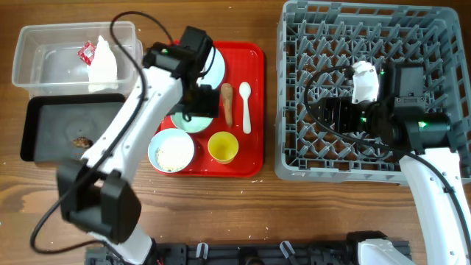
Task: Sort waste into correct bins and load items into the dishwasher rack
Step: 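Return the green bowl to the red tray and grasp the blue bowl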
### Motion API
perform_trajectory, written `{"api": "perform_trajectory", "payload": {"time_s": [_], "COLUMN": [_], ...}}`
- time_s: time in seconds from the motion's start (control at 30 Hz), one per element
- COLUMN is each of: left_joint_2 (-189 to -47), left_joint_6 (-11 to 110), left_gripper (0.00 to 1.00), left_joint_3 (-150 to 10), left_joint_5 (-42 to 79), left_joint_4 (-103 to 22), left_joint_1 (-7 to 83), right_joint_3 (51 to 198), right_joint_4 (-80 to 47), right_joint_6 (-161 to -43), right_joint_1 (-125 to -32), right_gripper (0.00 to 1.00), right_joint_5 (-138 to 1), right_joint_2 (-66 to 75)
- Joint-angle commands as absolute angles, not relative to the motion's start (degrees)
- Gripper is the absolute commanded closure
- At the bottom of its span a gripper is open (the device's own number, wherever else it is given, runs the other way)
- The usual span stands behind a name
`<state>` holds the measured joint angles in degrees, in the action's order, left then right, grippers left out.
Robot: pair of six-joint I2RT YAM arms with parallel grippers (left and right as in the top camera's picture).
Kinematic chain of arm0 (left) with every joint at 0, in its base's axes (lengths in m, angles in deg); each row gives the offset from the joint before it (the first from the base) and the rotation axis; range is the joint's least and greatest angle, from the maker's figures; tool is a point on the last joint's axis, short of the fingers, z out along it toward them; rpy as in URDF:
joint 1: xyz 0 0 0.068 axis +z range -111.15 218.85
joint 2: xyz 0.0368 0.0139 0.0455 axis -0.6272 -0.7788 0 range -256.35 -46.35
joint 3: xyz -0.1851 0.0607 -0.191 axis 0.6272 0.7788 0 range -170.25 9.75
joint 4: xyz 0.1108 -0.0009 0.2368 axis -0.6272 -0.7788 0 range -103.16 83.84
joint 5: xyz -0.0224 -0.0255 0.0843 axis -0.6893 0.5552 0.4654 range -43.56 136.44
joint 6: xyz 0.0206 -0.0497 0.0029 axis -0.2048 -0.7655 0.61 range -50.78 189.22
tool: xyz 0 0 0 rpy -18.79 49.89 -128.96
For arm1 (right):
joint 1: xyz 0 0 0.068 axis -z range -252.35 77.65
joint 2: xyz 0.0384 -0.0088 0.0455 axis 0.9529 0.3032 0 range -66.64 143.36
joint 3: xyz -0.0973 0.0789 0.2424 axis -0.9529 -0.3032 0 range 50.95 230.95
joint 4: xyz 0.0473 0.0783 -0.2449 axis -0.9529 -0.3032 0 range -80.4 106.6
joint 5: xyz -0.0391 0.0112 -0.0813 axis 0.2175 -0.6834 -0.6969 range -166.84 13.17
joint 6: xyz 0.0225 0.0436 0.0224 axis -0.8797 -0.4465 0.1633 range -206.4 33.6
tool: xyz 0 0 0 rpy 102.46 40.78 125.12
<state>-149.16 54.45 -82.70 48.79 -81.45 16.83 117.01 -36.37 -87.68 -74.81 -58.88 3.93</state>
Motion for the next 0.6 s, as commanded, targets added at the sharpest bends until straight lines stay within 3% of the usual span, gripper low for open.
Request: {"api": "perform_trajectory", "payload": {"time_s": [0.0,0.07,0.27,0.57], "left_joint_2": [-147.96,-147.93,-147.93,-147.93], "left_joint_6": [48.82,47.59,43.02,43.05], "left_gripper": [0.12,0.2,0.29,0.74], "left_joint_3": [-80.18,-76.12,-61.6,-50.81], "left_joint_5": [49.25,49.05,49.09,49.09], "left_joint_4": [-85.49,-83.5,-69.56,-58.46], "left_joint_1": [17.26,17.26,18.14,19.43], "right_joint_3": [118.06,118.06,118.06,118.06], "right_joint_4": [-36.72,-36.7,-36.72,-36.59], "right_joint_6": [-87.88,-87.88,-87.88,-87.9], "right_joint_1": [-74.74,-74.74,-74.74,-74.74], "right_gripper": [0.01,0.01,0.02,0.02], "right_joint_5": [-60.93,-60.96,-60.93,-60.93], "right_joint_2": [4.41,4.41,4.41,4.41]}}
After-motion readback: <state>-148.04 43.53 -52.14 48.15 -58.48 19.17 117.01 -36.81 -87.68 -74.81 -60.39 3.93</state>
